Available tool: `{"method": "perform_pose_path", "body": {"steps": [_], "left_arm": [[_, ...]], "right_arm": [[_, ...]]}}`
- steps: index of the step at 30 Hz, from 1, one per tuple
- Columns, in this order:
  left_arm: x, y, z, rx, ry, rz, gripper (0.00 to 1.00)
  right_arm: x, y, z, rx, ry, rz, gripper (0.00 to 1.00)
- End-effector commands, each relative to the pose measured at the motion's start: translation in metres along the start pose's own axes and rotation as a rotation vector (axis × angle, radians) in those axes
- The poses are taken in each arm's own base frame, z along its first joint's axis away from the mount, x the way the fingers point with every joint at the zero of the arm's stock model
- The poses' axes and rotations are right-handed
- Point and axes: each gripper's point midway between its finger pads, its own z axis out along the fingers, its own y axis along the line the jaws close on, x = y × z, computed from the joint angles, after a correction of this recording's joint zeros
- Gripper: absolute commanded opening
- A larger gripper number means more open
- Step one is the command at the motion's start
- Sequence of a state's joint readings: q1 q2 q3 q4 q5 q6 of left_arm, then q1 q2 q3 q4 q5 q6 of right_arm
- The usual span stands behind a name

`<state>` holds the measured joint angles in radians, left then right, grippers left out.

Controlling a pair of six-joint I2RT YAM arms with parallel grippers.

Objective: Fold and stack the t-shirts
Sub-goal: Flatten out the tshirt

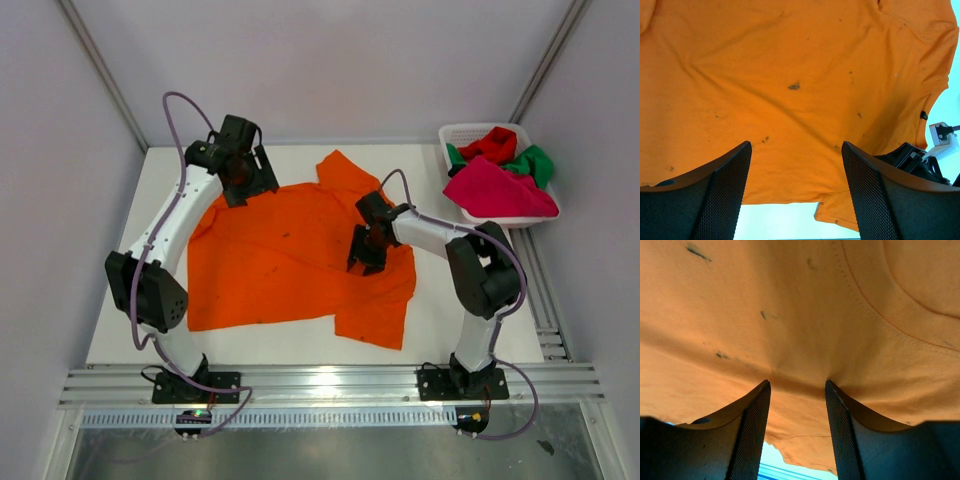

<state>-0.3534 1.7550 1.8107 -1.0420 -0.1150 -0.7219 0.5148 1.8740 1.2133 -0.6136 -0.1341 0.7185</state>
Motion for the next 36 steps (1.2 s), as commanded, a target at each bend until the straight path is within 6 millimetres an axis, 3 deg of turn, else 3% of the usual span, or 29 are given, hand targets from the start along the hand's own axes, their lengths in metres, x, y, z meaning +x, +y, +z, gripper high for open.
{"method": "perform_pose_path", "body": {"steps": [1,13,20,23,26,32,36], "left_arm": [[-0.008,-0.007,-0.028,0.059,-0.041,0.008,0.75],[-0.002,-0.013,-0.025,0.094,-0.011,0.025,0.75],[-0.003,-0.016,-0.025,0.106,-0.011,0.028,0.76],[0.0,-0.014,-0.022,0.103,-0.005,0.028,0.76],[0.002,-0.014,-0.019,0.103,-0.002,0.033,0.76],[0.004,-0.01,-0.014,0.089,-0.001,0.035,0.76],[0.007,-0.008,-0.011,0.082,0.009,0.036,0.76]], "right_arm": [[0.028,-0.023,0.003,0.056,0.052,0.058,0.53],[0.065,-0.061,-0.01,0.106,0.05,0.12,0.52],[0.067,-0.071,-0.015,0.132,0.022,0.12,0.53],[0.049,-0.058,-0.017,0.088,-0.039,0.086,0.53],[0.014,-0.034,-0.032,0.01,-0.172,0.009,0.53],[-0.077,0.023,-0.098,-0.074,-0.5,-0.177,0.53],[-0.12,0.046,-0.12,-0.053,-0.611,-0.251,0.53]]}}
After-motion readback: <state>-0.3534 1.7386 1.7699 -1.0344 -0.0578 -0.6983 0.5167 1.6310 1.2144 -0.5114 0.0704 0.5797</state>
